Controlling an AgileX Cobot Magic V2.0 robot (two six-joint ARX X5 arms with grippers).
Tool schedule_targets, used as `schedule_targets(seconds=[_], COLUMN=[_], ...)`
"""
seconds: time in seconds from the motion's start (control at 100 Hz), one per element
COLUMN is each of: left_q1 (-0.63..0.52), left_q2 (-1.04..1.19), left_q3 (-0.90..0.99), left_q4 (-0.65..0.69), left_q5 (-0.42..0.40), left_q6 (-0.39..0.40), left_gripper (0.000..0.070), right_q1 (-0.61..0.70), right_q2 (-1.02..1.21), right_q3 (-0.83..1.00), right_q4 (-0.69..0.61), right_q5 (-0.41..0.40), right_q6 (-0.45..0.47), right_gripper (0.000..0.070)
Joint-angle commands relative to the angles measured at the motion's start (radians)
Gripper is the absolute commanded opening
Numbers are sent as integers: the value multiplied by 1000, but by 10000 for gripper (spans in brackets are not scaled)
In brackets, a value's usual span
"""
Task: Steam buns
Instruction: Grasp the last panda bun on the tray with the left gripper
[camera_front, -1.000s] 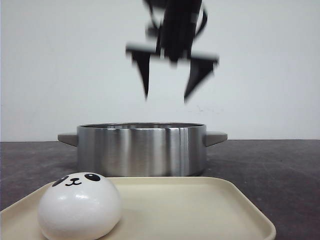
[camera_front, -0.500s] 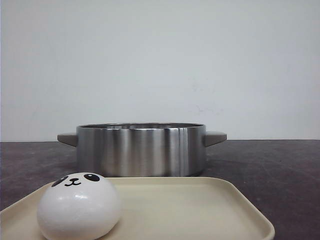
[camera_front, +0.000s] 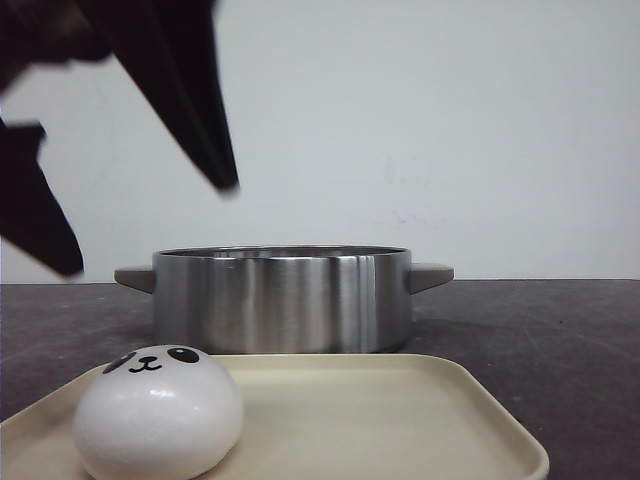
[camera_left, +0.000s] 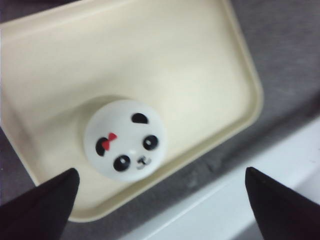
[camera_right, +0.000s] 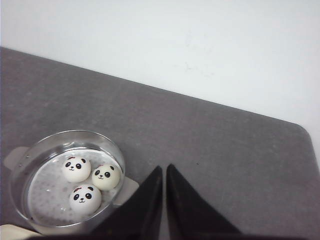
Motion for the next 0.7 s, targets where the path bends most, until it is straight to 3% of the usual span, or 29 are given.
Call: schedule_targets(seconds=[0.0, 0.34, 0.41, 0.47, 0.48, 0.54, 0.59, 0.69], left_q1=[-11, -11, -10, -10, -10, -10, -10, -10], left_q2=[49, 252, 274, 285, 287, 293, 293, 293], left_q3=[13, 13, 13, 13, 13, 13, 13, 13], left_q4=[9, 16, 26, 29, 30, 31, 32, 31], left_q5=[-5, -7, -7, -7, -7, -13, -26, -61], left_q6=[-25, -24, -18, -4, 1, 13, 18, 32], left_gripper=[672, 660, 534, 302, 238, 60, 12, 11], right_q1=[11, 11, 11, 11, 11, 11, 11, 11], right_q2=[4, 3, 3, 3, 3, 3, 3, 3], right_q3=[17, 17, 17, 17, 17, 17, 17, 17], right_q4=[-8, -76, -79, -79, -80, -81, -82, -83], right_q5=[3, 9, 9, 9, 9, 9, 9, 9], right_q6=[16, 39, 44, 44, 44, 44, 45, 48], right_gripper=[5, 4, 4, 4, 4, 5, 4, 4])
